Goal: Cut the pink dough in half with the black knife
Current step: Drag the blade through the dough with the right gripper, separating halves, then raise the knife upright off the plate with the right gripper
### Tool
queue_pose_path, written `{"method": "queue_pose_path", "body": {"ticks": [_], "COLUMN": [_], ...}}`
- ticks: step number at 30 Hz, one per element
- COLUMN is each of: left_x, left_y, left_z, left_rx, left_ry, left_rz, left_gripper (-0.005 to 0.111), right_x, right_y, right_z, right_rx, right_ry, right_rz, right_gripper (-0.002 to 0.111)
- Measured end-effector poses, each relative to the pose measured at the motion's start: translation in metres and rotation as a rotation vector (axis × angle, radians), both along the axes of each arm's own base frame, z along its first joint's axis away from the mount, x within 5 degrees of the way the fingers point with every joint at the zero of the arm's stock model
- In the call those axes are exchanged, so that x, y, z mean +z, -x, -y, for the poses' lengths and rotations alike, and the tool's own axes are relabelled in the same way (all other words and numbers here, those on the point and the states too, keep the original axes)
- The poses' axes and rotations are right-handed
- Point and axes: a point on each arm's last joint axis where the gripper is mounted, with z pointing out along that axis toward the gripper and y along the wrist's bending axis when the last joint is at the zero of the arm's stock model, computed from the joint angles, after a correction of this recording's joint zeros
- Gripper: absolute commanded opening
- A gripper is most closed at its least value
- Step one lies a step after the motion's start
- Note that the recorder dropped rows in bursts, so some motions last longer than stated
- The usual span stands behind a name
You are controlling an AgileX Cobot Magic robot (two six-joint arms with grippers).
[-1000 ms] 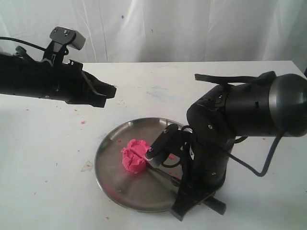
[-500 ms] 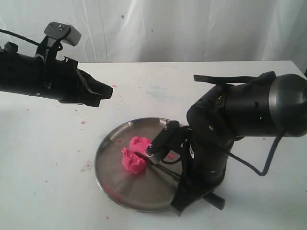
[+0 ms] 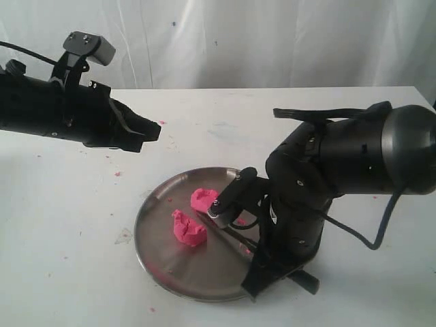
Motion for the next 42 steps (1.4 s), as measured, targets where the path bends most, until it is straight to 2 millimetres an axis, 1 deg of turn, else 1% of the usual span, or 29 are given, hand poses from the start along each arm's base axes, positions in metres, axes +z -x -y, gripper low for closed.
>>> {"method": "queue_pose_path", "body": {"ticks": [10, 24, 27, 31, 38, 40, 42], "left_x": [0.0, 0.0, 0.0, 0.0, 0.0, 0.0, 0.0], "left_y": [0.001, 0.001, 0.001, 0.001, 0.001, 0.001, 0.001], "left_z": [0.001, 0.001, 0.001, 0.001, 0.001, 0.001, 0.001], "left_rx": [-0.009, -0.006, -0.009, -0.009, -0.009, -0.009, -0.009], "left_ry": [0.004, 0.008, 0.01, 0.01, 0.01, 0.01, 0.01], "left_rz": [-0.004, -0.006, -0.007, -0.007, -0.007, -0.007, -0.007], "left_gripper": [0.0, 0.0, 0.0, 0.0, 0.0, 0.0, 0.0], "right_x": [-0.001, -0.001, 0.002, 0.016, 0.055, 0.067, 0.079], "right_y": [0.008, 0.011, 0.011, 0.012, 0.008, 0.007, 0.008], "right_z": [-0.008, -0.007, -0.007, -0.004, 0.012, 0.015, 0.017], "right_rx": [0.004, -0.009, -0.009, -0.016, -0.104, -0.144, -0.227], "right_ry": [-0.084, -0.077, -0.084, -0.109, -0.124, -0.166, -0.274], "right_rz": [-0.086, -0.123, -0.115, -0.063, 0.158, 0.227, 0.299], "right_gripper": [0.0, 0.0, 0.0, 0.0, 0.0, 0.0, 0.0]}}
